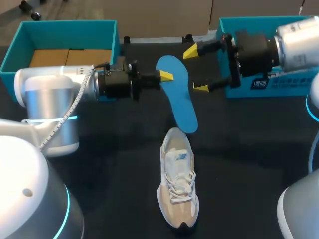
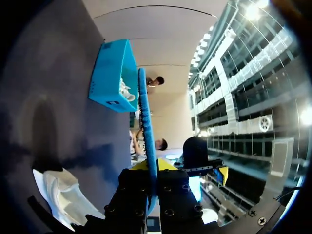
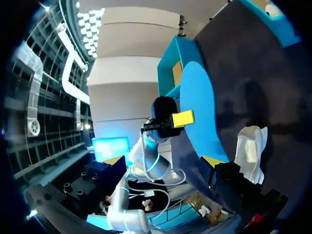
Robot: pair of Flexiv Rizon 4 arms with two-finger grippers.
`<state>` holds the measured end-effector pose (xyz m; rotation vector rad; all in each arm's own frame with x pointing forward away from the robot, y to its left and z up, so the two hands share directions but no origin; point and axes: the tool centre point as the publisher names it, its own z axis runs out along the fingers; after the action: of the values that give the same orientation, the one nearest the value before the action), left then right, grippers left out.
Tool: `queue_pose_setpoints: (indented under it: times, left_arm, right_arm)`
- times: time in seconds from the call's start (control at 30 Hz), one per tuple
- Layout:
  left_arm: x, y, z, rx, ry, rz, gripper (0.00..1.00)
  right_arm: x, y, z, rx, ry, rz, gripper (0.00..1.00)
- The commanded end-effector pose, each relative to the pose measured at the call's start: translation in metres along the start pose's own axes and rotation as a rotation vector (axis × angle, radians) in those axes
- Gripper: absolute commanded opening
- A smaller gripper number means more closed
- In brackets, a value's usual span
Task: Take the shoe out of the shoebox, open the shoe tongue, remove and reinsert the insole, then place the shoe into the shoebox
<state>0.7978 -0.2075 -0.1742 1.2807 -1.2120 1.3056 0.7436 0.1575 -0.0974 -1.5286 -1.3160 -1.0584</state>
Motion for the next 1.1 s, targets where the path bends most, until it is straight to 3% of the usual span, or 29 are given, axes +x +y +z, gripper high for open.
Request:
queue_pose_setpoints:
  times: [0.03,0.2,0.37,0.47,0.9,1.1]
  left_arm:
    - [-0.001,-0.002,-0.009,0.001,0.022,0.091,0.0]
    - [0.002,-0.014,-0.013,-0.025,0.052,0.284,0.0]
    - [0.009,-0.026,-0.018,0.0,0.144,0.529,0.0]
    - [0.015,-0.033,-0.022,0.063,0.22,0.813,0.0]
    - [0.015,-0.033,-0.022,0.063,0.22,0.813,0.0]
    - [0.027,-0.034,-0.031,0.021,0.167,1.114,0.0]
  right_arm:
    - [-0.005,-0.001,0.003,-0.003,0.131,-0.001,1.0]
    - [-0.005,0.0,0.003,0.0,0.143,-0.003,1.0]
    - [-0.009,0.0,0.002,0.009,0.173,-0.003,1.0]
    - [-0.011,0.0,0.002,0.014,0.191,-0.002,1.0]
    - [-0.011,0.0,0.002,0.025,0.206,-0.002,1.0]
    - [-0.011,0.0,0.002,0.025,0.206,-0.002,1.0]
